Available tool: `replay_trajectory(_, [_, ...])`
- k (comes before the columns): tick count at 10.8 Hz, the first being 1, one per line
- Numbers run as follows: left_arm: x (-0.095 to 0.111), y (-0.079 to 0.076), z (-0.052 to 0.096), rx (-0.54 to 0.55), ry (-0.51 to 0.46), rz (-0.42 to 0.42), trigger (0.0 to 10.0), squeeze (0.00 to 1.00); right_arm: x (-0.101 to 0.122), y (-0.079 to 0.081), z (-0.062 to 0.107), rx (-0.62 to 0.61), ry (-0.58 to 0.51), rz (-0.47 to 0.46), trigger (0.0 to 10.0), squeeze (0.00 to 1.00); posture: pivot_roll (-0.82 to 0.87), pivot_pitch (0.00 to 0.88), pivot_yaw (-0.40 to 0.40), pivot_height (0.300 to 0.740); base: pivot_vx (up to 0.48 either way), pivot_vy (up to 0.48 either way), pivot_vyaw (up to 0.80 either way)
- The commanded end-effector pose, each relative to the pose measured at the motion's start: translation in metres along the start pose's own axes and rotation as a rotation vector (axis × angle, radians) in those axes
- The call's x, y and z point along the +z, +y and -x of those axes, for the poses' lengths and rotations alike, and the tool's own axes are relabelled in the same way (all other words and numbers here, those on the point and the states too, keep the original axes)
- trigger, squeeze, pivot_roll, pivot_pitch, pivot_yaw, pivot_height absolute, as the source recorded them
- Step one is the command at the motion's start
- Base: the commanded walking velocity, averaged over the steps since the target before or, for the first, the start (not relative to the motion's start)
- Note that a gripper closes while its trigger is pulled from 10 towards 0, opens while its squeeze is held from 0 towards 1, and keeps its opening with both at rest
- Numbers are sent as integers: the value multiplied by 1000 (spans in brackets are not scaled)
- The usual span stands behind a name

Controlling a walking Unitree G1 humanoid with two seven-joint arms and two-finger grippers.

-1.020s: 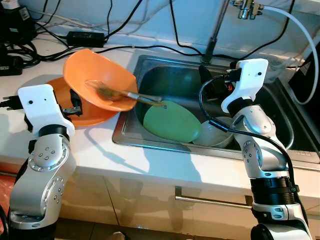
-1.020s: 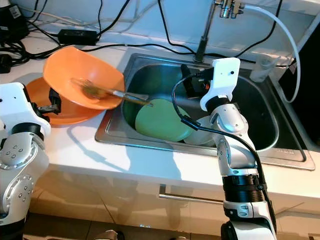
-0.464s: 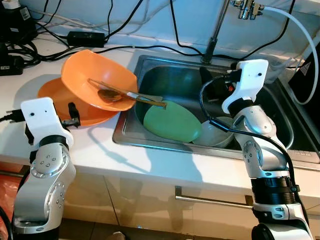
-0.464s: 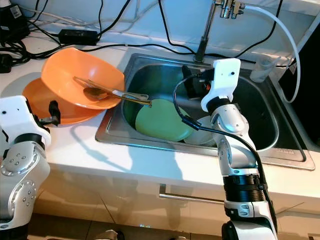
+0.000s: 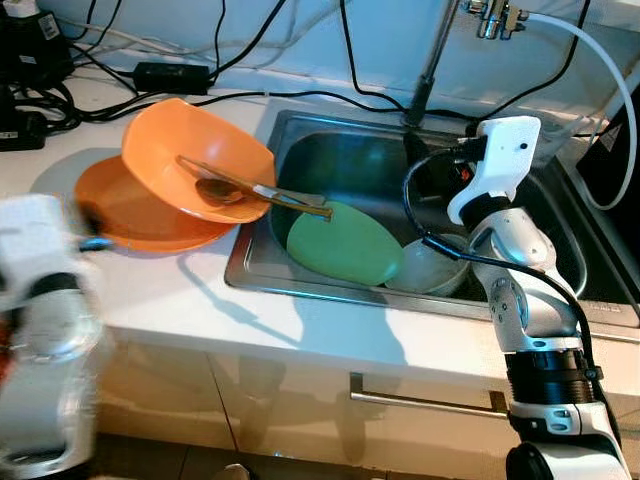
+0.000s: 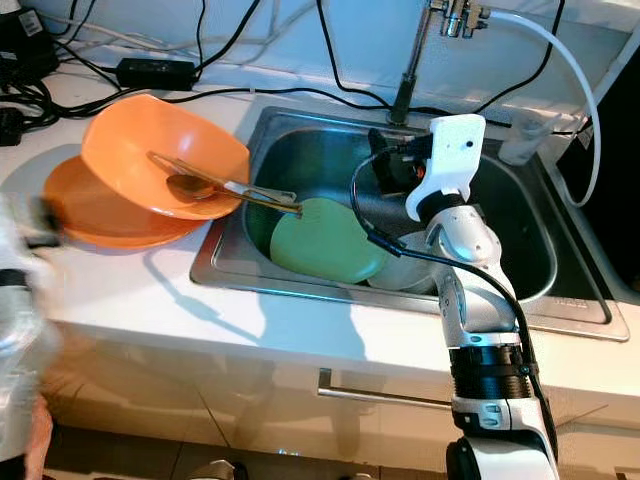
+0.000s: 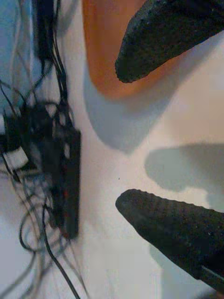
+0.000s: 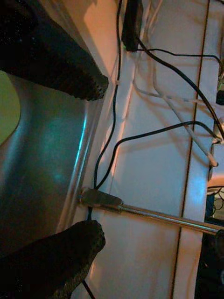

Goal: Kitchen organization

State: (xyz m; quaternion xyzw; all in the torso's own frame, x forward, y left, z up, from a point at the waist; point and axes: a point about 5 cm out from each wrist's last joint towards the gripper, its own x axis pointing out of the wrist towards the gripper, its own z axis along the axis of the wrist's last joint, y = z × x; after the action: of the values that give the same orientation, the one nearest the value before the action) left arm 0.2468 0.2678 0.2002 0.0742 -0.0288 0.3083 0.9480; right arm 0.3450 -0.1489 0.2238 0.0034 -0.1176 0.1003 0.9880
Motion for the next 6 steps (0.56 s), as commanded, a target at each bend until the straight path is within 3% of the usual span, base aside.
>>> replay_trajectory(1, [1, 4, 2, 29, -11, -11, 10000, 0, 5, -6, -2, -12, -19, 4, 10000, 0, 62, 70, -89, 740, 0, 0, 0])
replay_trajectory(2, [8, 5, 2, 30, -50, -18, 10000, 0, 6, -6, -3, -6, -21, 4, 10000, 0, 65, 67, -93, 740, 0, 0, 0])
replay_trajectory(4, [30, -14, -1, -80, -158, 1, 10000, 0, 6, -5, -4, -5, -27, 3, 10000, 0, 63, 62, -90, 740, 0, 0, 0])
replay_trajectory(6, [50, -24, -13, -125, -256, -27, 10000, 0, 6, -5, -3, -12, -32, 3, 10000, 0, 56, 59, -78, 740, 0, 0, 0])
